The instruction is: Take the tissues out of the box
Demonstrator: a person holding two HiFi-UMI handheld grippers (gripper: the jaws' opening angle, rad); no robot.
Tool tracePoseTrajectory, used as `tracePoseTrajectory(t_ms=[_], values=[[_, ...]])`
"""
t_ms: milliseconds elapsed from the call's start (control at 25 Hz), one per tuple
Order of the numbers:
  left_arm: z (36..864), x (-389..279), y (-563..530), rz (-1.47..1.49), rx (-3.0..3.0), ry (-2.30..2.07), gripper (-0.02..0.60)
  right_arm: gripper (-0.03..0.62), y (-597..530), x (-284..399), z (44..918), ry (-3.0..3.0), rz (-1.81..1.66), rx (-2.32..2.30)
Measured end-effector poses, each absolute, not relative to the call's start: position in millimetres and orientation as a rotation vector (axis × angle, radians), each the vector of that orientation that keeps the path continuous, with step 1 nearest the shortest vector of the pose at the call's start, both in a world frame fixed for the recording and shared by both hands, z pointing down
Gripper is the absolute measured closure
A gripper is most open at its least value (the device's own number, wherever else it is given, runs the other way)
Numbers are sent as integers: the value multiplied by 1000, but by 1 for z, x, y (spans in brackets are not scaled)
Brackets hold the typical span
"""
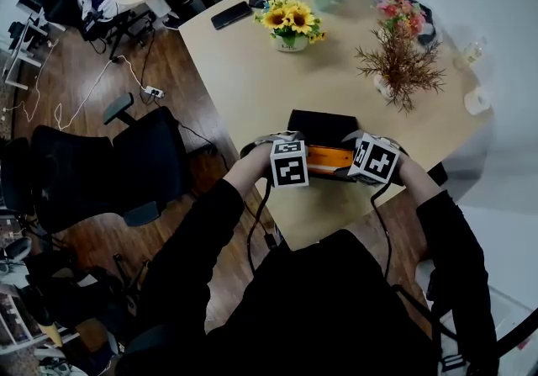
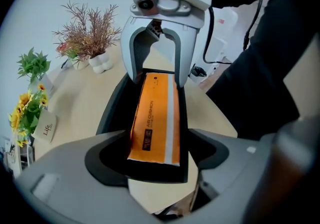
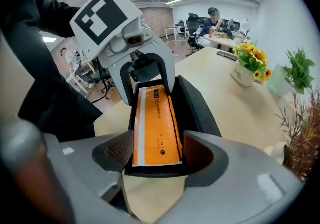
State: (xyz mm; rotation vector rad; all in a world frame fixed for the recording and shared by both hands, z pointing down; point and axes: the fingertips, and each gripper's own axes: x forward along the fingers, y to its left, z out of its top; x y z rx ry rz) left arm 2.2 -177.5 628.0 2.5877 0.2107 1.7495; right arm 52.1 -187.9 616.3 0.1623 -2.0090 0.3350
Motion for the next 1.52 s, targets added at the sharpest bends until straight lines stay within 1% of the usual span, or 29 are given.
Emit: tracePoseTrajectory(t_ms=[240,400,560,600,640,680,880,1160,1280,1320,1520], values=[[629,2,-178,1756,2559,268,236,279,-181,49,628,-1952,285,118],[629,1,-179,1778,2548,301,236,245,-189,46,633,-1940,277,116],[626,-1,-182,1782,2531,315,236,243,-187,45,636,-1913,342,95],[625,-2,-183,1769,2522,309,236,244,-185,45,637,-1906,354,79],[624,-3,-184,1756,2514,299,236,264,-181,43,637,-1901,366,58],[623,-5,-185,1745,2509,289,236,305,-178,42,638,-1896,375,40],[616,-10,-194,1767,2547,226,239,342,-179,44,633,-1908,313,67],[605,-10,-195,1878,2665,185,240,347,-190,33,588,-1980,168,165],[591,-8,-195,1888,2736,106,291,348,-189,34,570,-1972,81,195],[585,-8,-191,1880,2749,88,298,346,-185,34,564,-1978,65,203],[551,-18,-158,1847,2789,38,299,339,-152,26,529,-2022,9,207]])
